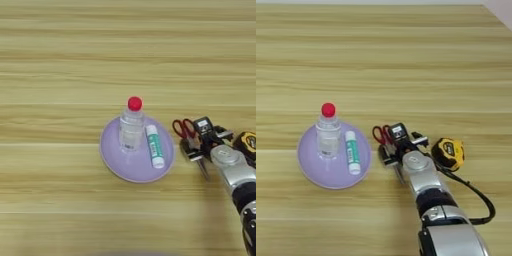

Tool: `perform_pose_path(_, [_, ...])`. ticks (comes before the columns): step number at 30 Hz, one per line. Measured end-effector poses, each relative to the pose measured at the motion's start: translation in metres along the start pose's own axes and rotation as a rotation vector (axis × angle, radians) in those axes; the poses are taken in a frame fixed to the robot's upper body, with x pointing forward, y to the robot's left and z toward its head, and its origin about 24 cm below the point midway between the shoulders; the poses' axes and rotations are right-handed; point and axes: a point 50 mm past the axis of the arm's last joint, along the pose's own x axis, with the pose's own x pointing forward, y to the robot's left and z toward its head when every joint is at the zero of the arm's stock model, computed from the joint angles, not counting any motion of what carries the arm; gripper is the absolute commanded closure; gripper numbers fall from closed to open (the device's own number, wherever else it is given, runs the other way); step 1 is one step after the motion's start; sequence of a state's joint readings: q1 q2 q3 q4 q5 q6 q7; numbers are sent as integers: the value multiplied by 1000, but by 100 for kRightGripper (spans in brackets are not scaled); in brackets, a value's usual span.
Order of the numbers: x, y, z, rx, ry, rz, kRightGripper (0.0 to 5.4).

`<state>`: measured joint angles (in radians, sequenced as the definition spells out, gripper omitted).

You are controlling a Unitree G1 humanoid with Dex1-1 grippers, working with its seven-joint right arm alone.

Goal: Move the objects on the table

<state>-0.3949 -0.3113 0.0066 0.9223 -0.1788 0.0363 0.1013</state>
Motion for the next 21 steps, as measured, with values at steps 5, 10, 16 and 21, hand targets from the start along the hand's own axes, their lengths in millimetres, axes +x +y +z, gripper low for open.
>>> perform_pose_path(5, [0,-2,-1,-4,4,-23,3])
perform_pose_path(10, [-1,-6,-2,-13,15,-43,3])
perform_pose_path(16, [-1,-7,-2,-19,19,-46,3])
perform_pose_path(21, [-1,-8,-3,-21,21,-58,3])
